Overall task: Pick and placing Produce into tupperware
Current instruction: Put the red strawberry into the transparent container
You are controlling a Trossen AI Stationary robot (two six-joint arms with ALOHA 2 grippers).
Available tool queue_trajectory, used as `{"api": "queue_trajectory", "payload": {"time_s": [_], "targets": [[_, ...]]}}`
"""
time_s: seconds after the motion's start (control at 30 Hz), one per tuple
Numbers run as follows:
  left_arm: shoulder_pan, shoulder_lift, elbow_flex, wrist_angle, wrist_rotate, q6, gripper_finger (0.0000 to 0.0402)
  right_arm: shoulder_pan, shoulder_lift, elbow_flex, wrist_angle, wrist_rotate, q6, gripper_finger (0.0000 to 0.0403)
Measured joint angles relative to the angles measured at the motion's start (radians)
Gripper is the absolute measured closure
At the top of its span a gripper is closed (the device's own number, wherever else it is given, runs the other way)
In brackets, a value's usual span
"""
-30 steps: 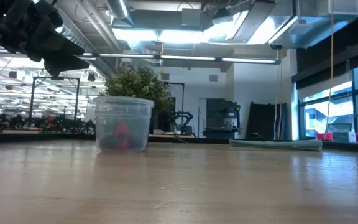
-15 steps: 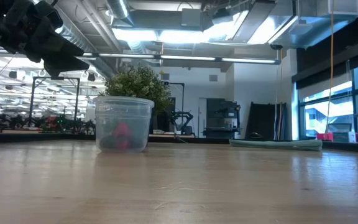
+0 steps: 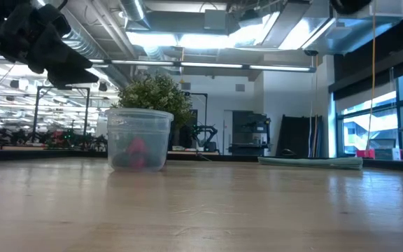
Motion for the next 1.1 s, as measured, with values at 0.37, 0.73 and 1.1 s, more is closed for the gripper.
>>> {"api": "queue_trajectory", "payload": {"time_s": [0.37, 0.73, 1.1], "targets": [[0.0, 0.0, 0.0, -0.014, 0.0, 0.0, 0.0151, -0.024, 0.052, 0.0, -0.004, 0.0, -0.007, 0.0136], [0.0, 0.0, 0.0, -0.016, 0.0, 0.0, 0.0151, -0.028, 0.064, 0.0, -0.03, 0.002, -0.017, 0.0136], [0.0, 0.0, 0.0, -0.016, 0.0, -0.002, 0.0151, -0.028, 0.064, 0.0, -0.055, -0.015, -0.016, 0.0136]]}}
